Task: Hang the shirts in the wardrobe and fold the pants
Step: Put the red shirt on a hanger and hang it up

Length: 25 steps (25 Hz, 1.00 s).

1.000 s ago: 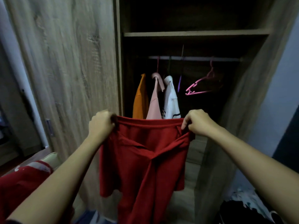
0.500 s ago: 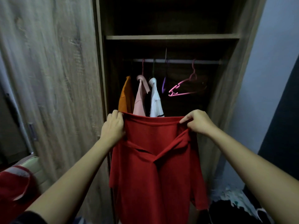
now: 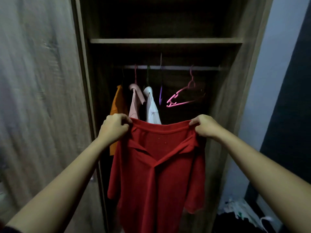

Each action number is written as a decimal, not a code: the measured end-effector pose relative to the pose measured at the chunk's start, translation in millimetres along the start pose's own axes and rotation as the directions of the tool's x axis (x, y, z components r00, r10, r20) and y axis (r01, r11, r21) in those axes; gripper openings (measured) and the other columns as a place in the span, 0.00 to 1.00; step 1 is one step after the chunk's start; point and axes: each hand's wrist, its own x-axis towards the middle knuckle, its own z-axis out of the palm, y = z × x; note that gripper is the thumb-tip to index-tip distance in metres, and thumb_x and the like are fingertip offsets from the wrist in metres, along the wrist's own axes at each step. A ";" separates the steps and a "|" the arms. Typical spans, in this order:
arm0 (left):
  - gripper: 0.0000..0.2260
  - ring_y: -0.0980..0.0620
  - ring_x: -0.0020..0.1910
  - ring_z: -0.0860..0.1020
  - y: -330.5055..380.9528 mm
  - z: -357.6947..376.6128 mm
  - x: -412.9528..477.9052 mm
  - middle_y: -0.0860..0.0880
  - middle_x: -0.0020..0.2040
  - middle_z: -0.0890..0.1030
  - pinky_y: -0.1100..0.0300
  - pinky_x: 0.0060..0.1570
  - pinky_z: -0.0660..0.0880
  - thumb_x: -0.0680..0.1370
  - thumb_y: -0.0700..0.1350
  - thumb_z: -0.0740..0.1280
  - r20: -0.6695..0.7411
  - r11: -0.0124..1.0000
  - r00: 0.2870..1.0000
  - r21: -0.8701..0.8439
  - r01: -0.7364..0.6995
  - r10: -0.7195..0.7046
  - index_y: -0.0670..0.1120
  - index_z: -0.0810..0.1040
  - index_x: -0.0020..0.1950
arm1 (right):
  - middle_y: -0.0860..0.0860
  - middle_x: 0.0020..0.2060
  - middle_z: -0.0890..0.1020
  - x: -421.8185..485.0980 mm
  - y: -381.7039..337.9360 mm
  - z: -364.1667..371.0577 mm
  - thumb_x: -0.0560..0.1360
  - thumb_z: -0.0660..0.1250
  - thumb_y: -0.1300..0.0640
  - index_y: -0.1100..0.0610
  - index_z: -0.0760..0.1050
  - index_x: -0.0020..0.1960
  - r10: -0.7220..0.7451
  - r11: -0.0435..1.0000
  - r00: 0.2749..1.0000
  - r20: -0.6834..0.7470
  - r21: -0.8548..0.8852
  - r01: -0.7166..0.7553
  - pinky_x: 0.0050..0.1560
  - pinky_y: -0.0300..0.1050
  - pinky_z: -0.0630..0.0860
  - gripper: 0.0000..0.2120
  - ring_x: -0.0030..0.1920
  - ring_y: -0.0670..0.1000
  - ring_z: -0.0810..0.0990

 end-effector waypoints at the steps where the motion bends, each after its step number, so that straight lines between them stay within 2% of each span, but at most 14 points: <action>1: 0.07 0.46 0.43 0.80 0.3 3.5 9.9 0.48 0.41 0.83 0.53 0.47 0.77 0.68 0.43 0.65 0.013 1.000 1.000 -0.013 -0.020 0.020 0.54 0.81 0.39 | 0.55 0.58 0.80 9.7 -4.1 -3.9 0.68 0.57 0.70 0.57 0.79 0.57 -0.022 1.000 1.000 -0.014 -0.004 0.022 0.48 0.38 0.74 0.22 0.52 0.53 0.80; 2: 0.05 0.46 0.43 0.80 1.5 5.9 18.6 0.48 0.41 0.82 0.54 0.47 0.76 0.68 0.45 0.65 0.020 0.998 0.999 -0.039 -0.043 0.044 0.53 0.80 0.38 | 0.55 0.58 0.80 19.8 -8.3 -8.4 0.68 0.57 0.70 0.57 0.79 0.57 -0.039 0.999 0.999 -0.029 0.012 0.039 0.46 0.38 0.75 0.22 0.49 0.51 0.80; 3: 0.05 0.47 0.43 0.79 4.2 7.4 27.4 0.48 0.42 0.80 0.55 0.47 0.74 0.69 0.47 0.64 0.012 0.995 0.997 -0.072 -0.069 0.070 0.50 0.80 0.38 | 0.55 0.56 0.82 28.7 -13.2 -12.9 0.68 0.58 0.70 0.57 0.80 0.56 -0.049 0.998 0.998 -0.037 0.039 0.050 0.41 0.36 0.75 0.22 0.42 0.49 0.81; 5: 0.10 0.50 0.41 0.77 13.1 9.7 42.9 0.49 0.43 0.78 0.56 0.47 0.72 0.67 0.51 0.61 -0.048 0.983 0.994 -0.146 -0.107 0.101 0.48 0.79 0.40 | 0.57 0.49 0.84 39.4 -25.9 -17.7 0.67 0.59 0.69 0.58 0.80 0.55 -0.082 0.996 0.996 -0.035 0.039 0.083 0.29 0.32 0.73 0.20 0.28 0.45 0.79; 6: 0.11 0.51 0.42 0.77 18.5 11.5 52.5 0.49 0.44 0.79 0.56 0.47 0.72 0.67 0.51 0.61 -0.083 0.976 0.989 -0.170 -0.136 0.124 0.49 0.79 0.42 | 0.57 0.49 0.84 43.9 -32.8 -17.2 0.68 0.59 0.69 0.58 0.79 0.56 -0.107 0.994 0.994 -0.032 0.006 0.107 0.26 0.29 0.71 0.20 0.27 0.45 0.78; 8: 0.10 0.51 0.45 0.78 31.3 16.4 75.4 0.50 0.45 0.81 0.56 0.48 0.73 0.70 0.49 0.63 -0.120 0.963 0.979 -0.195 -0.186 0.165 0.49 0.79 0.47 | 0.57 0.53 0.82 48.9 -46.8 -13.5 0.68 0.60 0.69 0.59 0.79 0.57 -0.162 0.984 0.987 -0.025 -0.080 0.159 0.25 0.25 0.67 0.20 0.36 0.50 0.82; 10: 0.10 0.51 0.47 0.78 45.7 24.1 105.6 0.49 0.48 0.82 0.58 0.49 0.73 0.73 0.46 0.65 -0.115 0.955 0.978 -0.224 -0.195 0.172 0.48 0.79 0.52 | 0.55 0.60 0.79 50.6 -57.6 -10.8 0.70 0.61 0.68 0.60 0.78 0.59 -0.204 0.969 0.978 -0.036 -0.147 0.197 0.36 0.25 0.67 0.19 0.54 0.55 0.80; 12: 0.13 0.49 0.52 0.79 63.1 34.1 140.1 0.47 0.53 0.82 0.59 0.53 0.72 0.74 0.46 0.65 -0.081 0.953 0.986 -0.257 -0.159 0.143 0.46 0.79 0.57 | 0.53 0.62 0.78 54.1 -58.9 -11.5 0.70 0.62 0.67 0.59 0.78 0.60 -0.223 0.961 0.974 -0.046 -0.176 0.212 0.49 0.31 0.67 0.19 0.60 0.53 0.76; 15: 0.19 0.45 0.63 0.74 84.3 54.9 191.5 0.43 0.62 0.78 0.59 0.60 0.68 0.77 0.49 0.63 0.024 0.950 0.999 -0.311 -0.020 0.029 0.43 0.74 0.65 | 0.52 0.63 0.77 60.5 -50.5 -15.7 0.70 0.62 0.66 0.58 0.77 0.60 -0.210 0.959 0.976 -0.064 -0.206 0.192 0.55 0.35 0.68 0.20 0.61 0.52 0.76; 19: 0.27 0.38 0.67 0.69 98.3 99.0 228.2 0.36 0.68 0.70 0.54 0.62 0.67 0.78 0.50 0.62 0.204 0.947 0.975 -0.289 0.142 -0.084 0.35 0.62 0.71 | 0.50 0.64 0.76 65.6 -34.5 -23.1 0.69 0.62 0.66 0.57 0.77 0.60 -0.174 0.964 0.981 -0.090 -0.216 0.152 0.65 0.39 0.68 0.21 0.65 0.51 0.73; 21: 0.27 0.36 0.67 0.68 100.8 116.5 232.8 0.34 0.69 0.68 0.53 0.63 0.67 0.78 0.47 0.61 0.278 0.944 0.954 -0.268 0.193 -0.116 0.33 0.57 0.71 | 0.50 0.64 0.76 65.6 -29.7 -26.0 0.69 0.62 0.66 0.57 0.77 0.61 -0.176 0.961 0.981 -0.086 -0.230 0.152 0.67 0.39 0.66 0.21 0.66 0.50 0.72; 23: 0.23 0.35 0.66 0.69 105.6 125.9 236.5 0.33 0.68 0.68 0.51 0.63 0.67 0.78 0.40 0.60 0.257 0.952 0.960 -0.251 0.174 -0.108 0.33 0.59 0.70 | 0.51 0.64 0.76 66.0 -25.3 -28.7 0.69 0.62 0.67 0.58 0.77 0.61 -0.184 0.958 0.979 -0.087 -0.237 0.159 0.68 0.38 0.64 0.21 0.66 0.50 0.71; 25: 0.19 0.34 0.65 0.70 111.4 126.8 238.2 0.32 0.66 0.69 0.49 0.63 0.67 0.77 0.36 0.58 0.162 0.954 0.982 -0.264 0.139 -0.098 0.34 0.63 0.68 | 0.51 0.64 0.76 65.7 -21.4 -29.5 0.69 0.62 0.67 0.59 0.77 0.61 -0.190 0.958 0.976 -0.102 -0.239 0.161 0.69 0.38 0.63 0.21 0.66 0.49 0.71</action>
